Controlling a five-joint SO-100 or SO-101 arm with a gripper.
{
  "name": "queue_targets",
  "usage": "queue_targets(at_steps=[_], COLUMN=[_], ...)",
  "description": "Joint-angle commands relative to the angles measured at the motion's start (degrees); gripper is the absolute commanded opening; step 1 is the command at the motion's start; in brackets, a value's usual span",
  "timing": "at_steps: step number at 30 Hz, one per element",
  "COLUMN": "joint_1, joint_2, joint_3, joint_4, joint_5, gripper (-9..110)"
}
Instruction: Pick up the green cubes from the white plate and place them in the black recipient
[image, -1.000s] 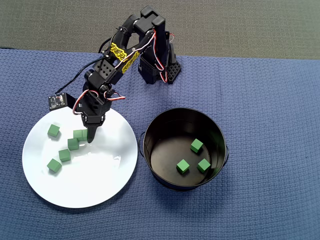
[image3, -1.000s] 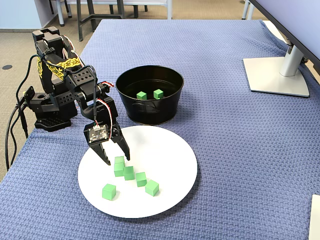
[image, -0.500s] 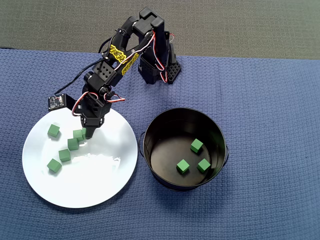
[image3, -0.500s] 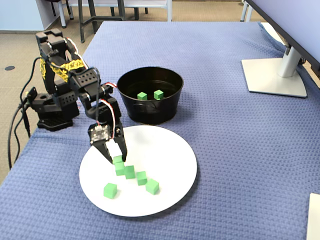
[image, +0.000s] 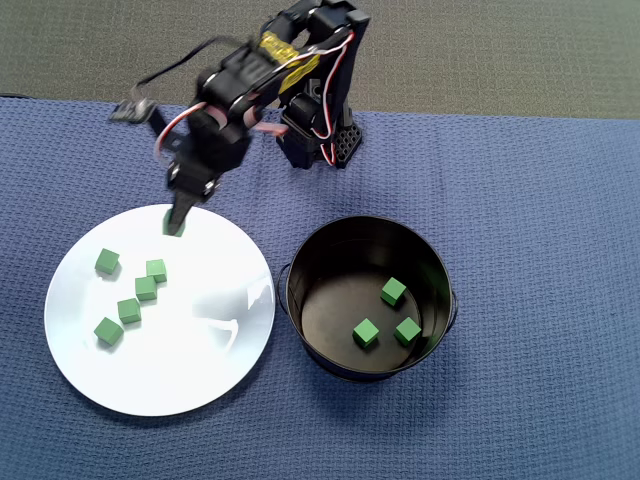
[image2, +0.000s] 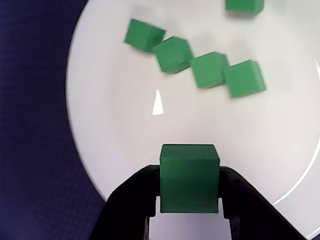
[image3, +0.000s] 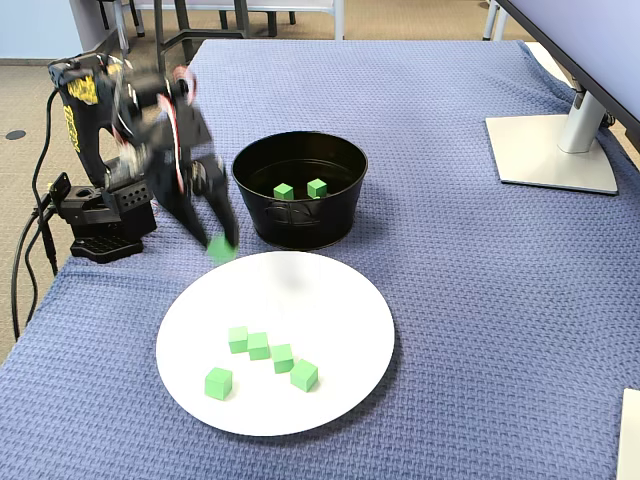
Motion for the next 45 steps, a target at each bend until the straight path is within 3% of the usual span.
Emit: queue_targets(at_steps=[1, 9, 15, 18, 20, 27, 30, 35, 42, 43, 45], joint_1=[-7.7, -35.9, -48.3, -52.7, -53.2, -34.1, -21.2, -5.0, 2.1, 2.4, 2.7], joint_2=[9.8, 7.0, 2.4, 1.0, 1.8, 5.6, 4.5, -1.0, -13.4, -14.9, -17.2], joint_3=[-8.1, -15.6, -6.9, -5.2, -5.4, -9.7, -8.0, -0.9, 0.4, 0.1, -1.0], joint_4=[8.2, 18.6, 8.4, 6.5, 7.3, 10.2, 10.6, -4.5, -8.5, -8.7, -7.9], joint_5=[8.8, 21.8, 28.3, 25.3, 23.6, 10.8, 1.1, -1.8, -9.6, -10.5, -13.6], gripper=[0, 0, 0, 40, 45, 38, 24, 0, 0, 4, 25])
